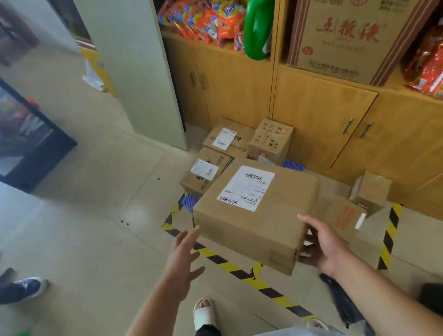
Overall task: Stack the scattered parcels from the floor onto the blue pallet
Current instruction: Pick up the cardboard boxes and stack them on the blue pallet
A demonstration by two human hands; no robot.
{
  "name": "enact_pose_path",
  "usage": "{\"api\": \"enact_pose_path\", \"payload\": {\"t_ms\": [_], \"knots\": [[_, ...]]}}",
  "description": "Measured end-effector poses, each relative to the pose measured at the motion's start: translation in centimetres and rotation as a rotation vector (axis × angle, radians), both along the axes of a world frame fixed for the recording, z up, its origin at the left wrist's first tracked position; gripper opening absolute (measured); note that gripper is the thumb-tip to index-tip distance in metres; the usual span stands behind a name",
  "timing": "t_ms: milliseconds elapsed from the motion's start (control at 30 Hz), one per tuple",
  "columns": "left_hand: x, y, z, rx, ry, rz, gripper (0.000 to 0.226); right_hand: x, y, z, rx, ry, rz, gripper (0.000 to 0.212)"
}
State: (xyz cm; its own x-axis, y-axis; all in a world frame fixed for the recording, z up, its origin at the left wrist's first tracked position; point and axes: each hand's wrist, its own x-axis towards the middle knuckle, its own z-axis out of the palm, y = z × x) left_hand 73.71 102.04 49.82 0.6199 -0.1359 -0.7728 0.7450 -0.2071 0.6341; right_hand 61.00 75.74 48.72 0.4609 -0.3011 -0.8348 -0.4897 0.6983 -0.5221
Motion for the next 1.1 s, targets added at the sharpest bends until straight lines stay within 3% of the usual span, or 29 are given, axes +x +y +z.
{"api": "enact_pose_path", "payload": {"t_ms": [167, 267, 367, 467, 600, 700, 800, 1000, 1100], "knots": [[5.7, 4.7, 0.4, -0.147, 0.136, 0.010, 0.095, 6.6, 9.3, 1.5, 0.032, -0.019, -0.121, 0.023], [9.6, 7.4, 1.1, -0.219, 0.117, 0.062, 0.094, 10.0, 13.7, 2.1, 0.044, -0.054, -0.171, 0.019], [13.9, 9.9, 1.6, -0.154, 0.043, 0.131, 0.093, 12.9, 15.8, 2.4, 0.044, -0.051, -0.155, 0.022], [18.7, 12.3, 0.8, -0.103, 0.035, 0.088, 0.073, 15.9, 15.9, 1.9, 0.020, -0.008, -0.144, 0.021], [26.0, 14.6, -0.2, -0.199, 0.147, -0.033, 0.034, 21.1, 15.3, 1.0, 0.033, 0.034, -0.091, 0.024], [32.4, 15.6, -1.2, -0.219, 0.179, -0.057, 0.025, 26.8, 15.0, -0.2, 0.064, 0.012, -0.057, 0.020], [39.0, 15.6, -1.4, -0.180, 0.210, -0.094, 0.027, 32.8, 14.0, -0.9, 0.076, -0.012, -0.038, 0.022], [50.1, 13.4, -0.3, -0.091, 0.158, -0.460, 0.064, 41.7, 11.3, -1.2, 0.121, 0.011, -0.074, 0.024], [54.6, 11.7, -0.5, -0.103, 0.145, -0.545, 0.066, 45.0, 10.1, -1.2, 0.103, 0.011, -0.109, 0.024]]}}
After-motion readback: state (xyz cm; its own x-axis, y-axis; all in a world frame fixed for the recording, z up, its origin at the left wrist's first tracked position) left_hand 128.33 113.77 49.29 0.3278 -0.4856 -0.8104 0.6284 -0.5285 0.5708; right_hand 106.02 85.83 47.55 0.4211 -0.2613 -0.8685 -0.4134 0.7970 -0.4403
